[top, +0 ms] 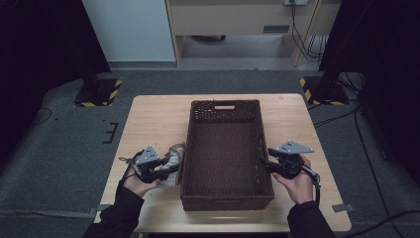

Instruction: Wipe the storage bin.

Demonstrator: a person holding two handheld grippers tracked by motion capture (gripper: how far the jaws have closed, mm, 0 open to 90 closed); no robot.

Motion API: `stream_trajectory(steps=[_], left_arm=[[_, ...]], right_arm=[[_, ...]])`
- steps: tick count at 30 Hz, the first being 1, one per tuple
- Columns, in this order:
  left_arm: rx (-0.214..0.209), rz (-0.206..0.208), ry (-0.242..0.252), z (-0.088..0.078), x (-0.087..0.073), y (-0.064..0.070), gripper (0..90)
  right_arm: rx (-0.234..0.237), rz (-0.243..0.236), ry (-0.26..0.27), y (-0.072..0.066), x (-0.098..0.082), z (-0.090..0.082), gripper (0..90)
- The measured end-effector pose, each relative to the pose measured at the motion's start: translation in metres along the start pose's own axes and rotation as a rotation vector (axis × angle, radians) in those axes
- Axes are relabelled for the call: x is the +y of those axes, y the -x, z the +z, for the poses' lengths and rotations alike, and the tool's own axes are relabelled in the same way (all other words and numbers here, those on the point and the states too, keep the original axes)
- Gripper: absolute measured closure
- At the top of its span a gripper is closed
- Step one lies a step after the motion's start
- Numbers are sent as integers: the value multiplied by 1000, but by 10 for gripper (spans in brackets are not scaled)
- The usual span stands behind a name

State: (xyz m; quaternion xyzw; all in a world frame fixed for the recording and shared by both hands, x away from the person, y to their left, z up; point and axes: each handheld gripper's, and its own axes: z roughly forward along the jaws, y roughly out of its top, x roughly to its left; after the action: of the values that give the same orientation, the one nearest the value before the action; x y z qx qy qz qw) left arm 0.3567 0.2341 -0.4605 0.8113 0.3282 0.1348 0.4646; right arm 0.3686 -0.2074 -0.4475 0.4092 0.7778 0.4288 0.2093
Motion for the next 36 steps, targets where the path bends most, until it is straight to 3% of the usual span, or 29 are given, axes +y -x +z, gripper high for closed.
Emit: stream_trajectory(steps=[3,7,12,16,22,26,30,34,36], left_arm=[[-27,6,23,0,7,5,627],[-39,8,21,5,12,-1,633],[25,21,15,14,24,-15,641],[38,13,16,19,24,-23,636],[34,22,1,14,10,-15,632],[30,26,-62,24,-4,-11,632],[35,22,-111,34,-14,-7,632],[40,0,-77,20,-11,-11,632],[39,-12,-32,8,-8,-12,632]], right_arm=[[-17,14,-1,-3,0,2,570],[-25,106,12,-4,-2,4,622],[-66,120,24,-10,0,12,617],[-79,111,29,-12,2,16,592],[-76,55,16,-11,3,14,559],[-71,58,16,-11,3,14,537],[-65,28,10,-11,4,11,489],[-54,27,29,-6,7,4,483],[-53,23,27,-3,5,1,476]])
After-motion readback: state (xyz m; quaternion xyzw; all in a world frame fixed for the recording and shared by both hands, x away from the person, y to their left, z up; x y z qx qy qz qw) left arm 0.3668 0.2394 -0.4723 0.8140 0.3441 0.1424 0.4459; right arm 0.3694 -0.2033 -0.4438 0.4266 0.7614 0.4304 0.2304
